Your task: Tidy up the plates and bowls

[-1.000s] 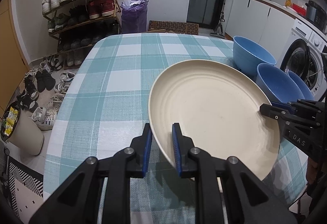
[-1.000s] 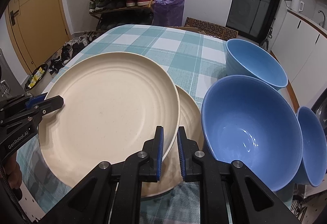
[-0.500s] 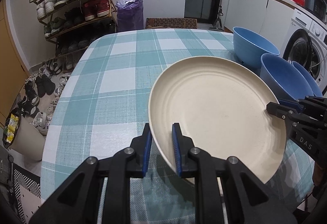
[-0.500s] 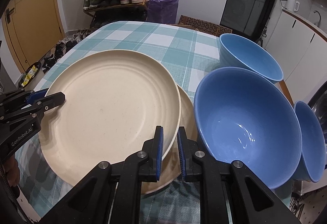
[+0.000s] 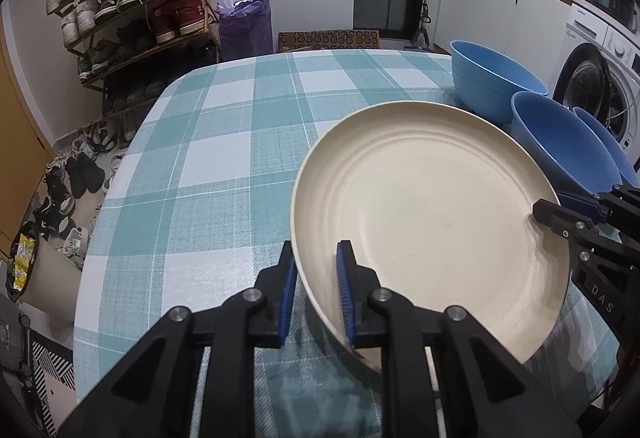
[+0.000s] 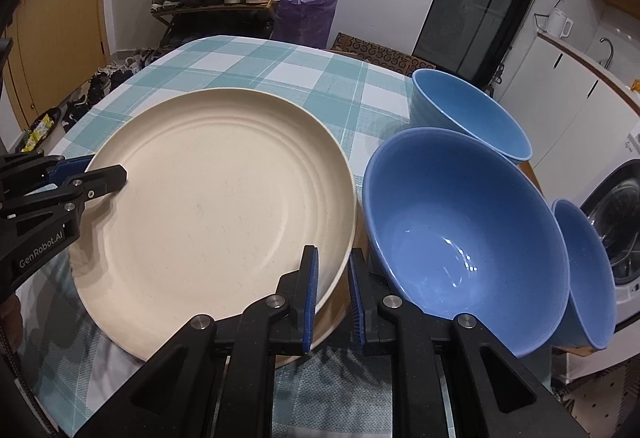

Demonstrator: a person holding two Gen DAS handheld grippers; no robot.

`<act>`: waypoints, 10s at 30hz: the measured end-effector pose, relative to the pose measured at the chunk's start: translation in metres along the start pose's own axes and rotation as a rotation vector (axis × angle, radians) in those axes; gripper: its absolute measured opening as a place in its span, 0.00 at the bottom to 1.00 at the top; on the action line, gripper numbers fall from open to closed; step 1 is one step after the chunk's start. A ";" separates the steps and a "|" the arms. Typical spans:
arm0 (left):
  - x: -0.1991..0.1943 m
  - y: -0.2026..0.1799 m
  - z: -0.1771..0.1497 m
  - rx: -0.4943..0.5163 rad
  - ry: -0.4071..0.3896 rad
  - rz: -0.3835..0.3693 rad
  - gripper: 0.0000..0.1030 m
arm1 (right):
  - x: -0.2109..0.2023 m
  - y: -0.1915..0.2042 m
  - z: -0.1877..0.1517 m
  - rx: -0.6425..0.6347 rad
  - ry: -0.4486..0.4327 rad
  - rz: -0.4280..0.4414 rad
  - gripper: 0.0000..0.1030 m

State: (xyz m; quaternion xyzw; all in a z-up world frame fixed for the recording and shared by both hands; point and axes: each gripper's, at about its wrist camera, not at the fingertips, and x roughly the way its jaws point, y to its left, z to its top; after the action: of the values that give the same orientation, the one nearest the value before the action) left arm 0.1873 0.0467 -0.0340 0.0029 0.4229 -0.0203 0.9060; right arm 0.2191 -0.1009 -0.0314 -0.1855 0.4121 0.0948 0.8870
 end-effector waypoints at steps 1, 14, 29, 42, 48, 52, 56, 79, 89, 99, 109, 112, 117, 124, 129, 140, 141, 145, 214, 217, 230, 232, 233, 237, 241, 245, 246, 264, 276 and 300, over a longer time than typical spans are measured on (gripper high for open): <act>0.001 -0.001 0.000 0.004 0.001 0.000 0.17 | -0.001 0.000 -0.001 -0.004 0.001 -0.011 0.14; 0.010 -0.009 0.000 0.033 0.013 0.006 0.18 | 0.004 0.011 -0.010 -0.083 0.009 -0.125 0.16; 0.014 -0.016 -0.006 0.079 0.002 0.010 0.20 | 0.012 0.025 -0.010 -0.103 0.012 -0.060 0.17; 0.009 0.002 -0.006 -0.006 0.022 -0.007 0.50 | 0.002 0.017 -0.005 -0.080 -0.007 0.028 0.47; -0.006 0.003 -0.006 -0.010 -0.002 0.002 0.55 | -0.009 0.023 -0.003 -0.105 -0.041 0.051 0.65; -0.018 0.003 -0.005 -0.014 -0.030 0.010 0.79 | -0.020 0.022 0.000 -0.094 -0.082 0.082 0.78; -0.031 0.004 -0.003 -0.022 -0.064 0.005 0.86 | -0.030 0.017 0.003 -0.063 -0.118 0.114 0.88; -0.071 -0.012 0.022 -0.043 -0.141 -0.035 1.00 | -0.086 -0.032 0.020 0.002 -0.235 0.136 0.99; -0.085 -0.037 0.047 -0.015 -0.169 -0.068 1.00 | -0.119 -0.090 0.031 0.063 -0.252 0.162 0.99; -0.094 -0.060 0.072 0.013 -0.190 -0.094 1.00 | -0.147 -0.152 0.037 0.120 -0.253 0.130 0.99; -0.098 -0.086 0.098 0.060 -0.197 -0.113 1.00 | -0.161 -0.198 0.045 0.154 -0.249 0.101 0.99; -0.097 -0.095 0.107 0.067 -0.194 -0.123 1.00 | -0.164 -0.212 0.049 0.160 -0.253 0.093 0.99; -0.093 -0.109 0.123 0.089 -0.193 -0.129 1.00 | -0.161 -0.237 0.058 0.178 -0.229 0.106 0.99; -0.075 -0.124 0.152 0.086 -0.176 -0.164 1.00 | -0.143 -0.276 0.070 0.236 -0.196 0.124 0.99; -0.055 -0.130 0.171 0.075 -0.148 -0.183 1.00 | -0.135 -0.304 0.079 0.284 -0.194 0.100 0.99; -0.019 -0.142 0.200 0.089 -0.121 -0.181 1.00 | -0.113 -0.350 0.100 0.319 -0.163 0.052 1.00; -0.014 -0.143 0.203 0.089 -0.117 -0.180 1.00 | -0.109 -0.353 0.101 0.322 -0.157 0.055 1.00; 0.004 -0.147 0.212 0.086 -0.099 -0.181 1.00 | -0.085 -0.360 0.107 0.332 -0.123 0.066 0.99; 0.139 -0.172 0.222 0.128 0.110 -0.239 0.30 | 0.135 -0.303 0.111 0.301 0.196 0.252 0.34; 0.140 -0.172 0.222 0.129 0.107 -0.244 0.22 | 0.134 -0.302 0.110 0.299 0.197 0.254 0.23; 0.138 -0.172 0.222 0.137 0.094 -0.228 0.12 | 0.130 -0.297 0.112 0.277 0.183 0.238 0.13; 0.137 -0.172 0.221 0.138 0.090 -0.227 0.12 | 0.130 -0.297 0.111 0.273 0.183 0.234 0.13; 0.138 -0.172 0.221 0.138 0.089 -0.228 0.12 | 0.130 -0.297 0.111 0.273 0.183 0.233 0.13; 0.138 -0.173 0.221 0.137 0.089 -0.230 0.12 | 0.127 -0.298 0.111 0.276 0.179 0.228 0.13; 0.136 -0.172 0.222 0.134 0.080 -0.231 0.12 | 0.124 -0.298 0.113 0.276 0.169 0.222 0.13; 0.131 -0.172 0.223 0.134 0.068 -0.230 0.12 | 0.117 -0.299 0.114 0.280 0.149 0.218 0.13; 0.129 -0.171 0.224 0.134 0.062 -0.231 0.12 | 0.114 -0.299 0.115 0.279 0.141 0.214 0.13; 0.070 -0.178 0.234 0.155 -0.033 -0.227 0.12 | 0.049 -0.305 0.125 0.276 0.032 0.170 0.13; 0.029 -0.182 0.233 0.173 -0.078 -0.224 0.12 | 0.001 -0.308 0.122 0.276 -0.023 0.158 0.13; -0.039 -0.185 0.202 0.190 -0.134 -0.229 0.12 | -0.082 -0.293 0.086 0.254 -0.072 0.140 0.13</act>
State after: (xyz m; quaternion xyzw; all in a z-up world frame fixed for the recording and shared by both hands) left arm 0.3096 -0.1415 0.1274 0.0393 0.3553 -0.1636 0.9195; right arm 0.3207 -0.3344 0.1560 -0.0391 0.4004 0.1100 0.9089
